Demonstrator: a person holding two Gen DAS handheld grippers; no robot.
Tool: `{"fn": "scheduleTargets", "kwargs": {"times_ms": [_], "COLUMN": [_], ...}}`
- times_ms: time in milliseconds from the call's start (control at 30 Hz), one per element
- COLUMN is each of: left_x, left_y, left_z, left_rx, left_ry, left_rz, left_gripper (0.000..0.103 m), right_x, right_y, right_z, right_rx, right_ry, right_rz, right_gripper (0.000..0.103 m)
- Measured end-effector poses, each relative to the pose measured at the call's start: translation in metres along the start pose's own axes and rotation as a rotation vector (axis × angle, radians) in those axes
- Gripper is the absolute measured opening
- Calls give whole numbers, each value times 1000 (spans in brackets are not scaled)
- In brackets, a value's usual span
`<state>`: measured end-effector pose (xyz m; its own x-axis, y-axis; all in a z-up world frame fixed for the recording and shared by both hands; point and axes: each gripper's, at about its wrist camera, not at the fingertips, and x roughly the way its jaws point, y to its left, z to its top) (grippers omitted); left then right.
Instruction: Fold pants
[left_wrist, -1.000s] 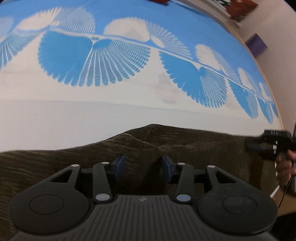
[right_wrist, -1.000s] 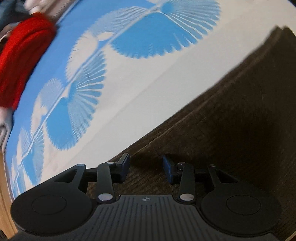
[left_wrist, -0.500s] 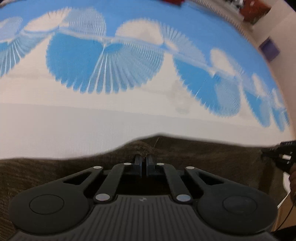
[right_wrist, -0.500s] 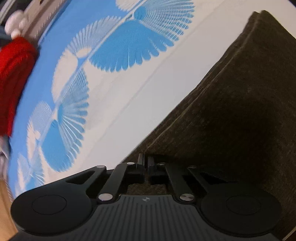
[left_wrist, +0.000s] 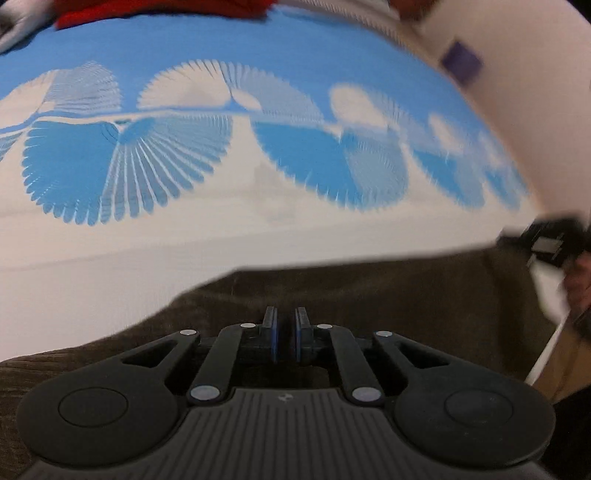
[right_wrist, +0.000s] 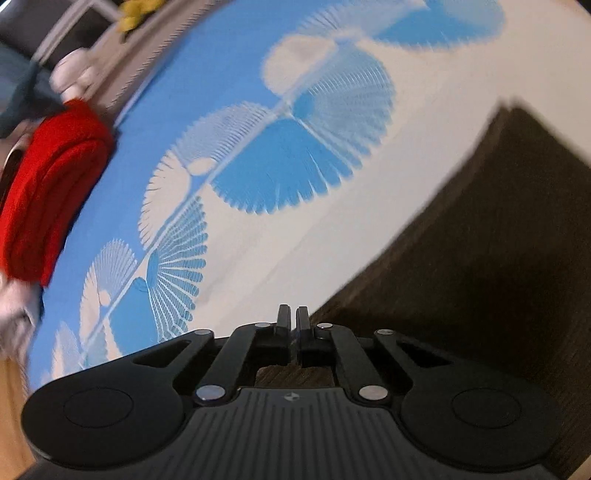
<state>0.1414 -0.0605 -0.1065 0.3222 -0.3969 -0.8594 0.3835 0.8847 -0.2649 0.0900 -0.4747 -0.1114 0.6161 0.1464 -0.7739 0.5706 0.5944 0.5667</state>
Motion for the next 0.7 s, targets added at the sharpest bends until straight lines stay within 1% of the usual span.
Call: {"fn": "scheduleTargets", "kwargs": {"times_ms": [33,100,133,167,233,300,367,400,433,500,567,633,667,700], "left_x": [9,22,28,36,46,50,49,46,41,28,25,30,36,46], "left_y": [-3,-5,-6,-8,-12,-18,-24,-25,-27,-35,-48,-63,-70,-78], "left_z": [-1,-2,-3,-2,-2,-3,-2,1,3,6,5,1,-1,-4], "left_rx": [19,38,44,51,75,132,146,131,113,108,142,194,225,266], "left_ry": [24,47,45,39,14,-27,-29,-27,-32,-60,-69,-54,-37,-13], "left_rz": [17,60,89,120,154,197,221,220,202,108,33,-17,-27,-11], "left_gripper": [8,8,7,7,6,6,5,5,6,6,8,8,8,8], "right_x": [-4,-14,-19,-24,-35,-47,-61,-67,-73,-86,-98,-108,-114,-118], "right_y": [-1,-9,-15,-18,-33,-50,-70,-81,-91,-113,-136,-158,-169,-179], "right_z": [0,0,1,3,5,7,10,10,11,11,11,11,10,9], "right_rx": [-29,-63,-69,-70,-65,-43,-3,19,39,81,127,176,199,222], "right_ry": [-5,-15,-20,-28,-51,-79,-103,-113,-123,-146,-171,-195,-206,-215], "right_rz": [0,-6,-11,-15,-25,-40,-53,-59,-66,-77,-84,-92,-92,-93], "right_gripper": [9,21,23,24,24,24,25,25,25,25,25,25,25,26]}}
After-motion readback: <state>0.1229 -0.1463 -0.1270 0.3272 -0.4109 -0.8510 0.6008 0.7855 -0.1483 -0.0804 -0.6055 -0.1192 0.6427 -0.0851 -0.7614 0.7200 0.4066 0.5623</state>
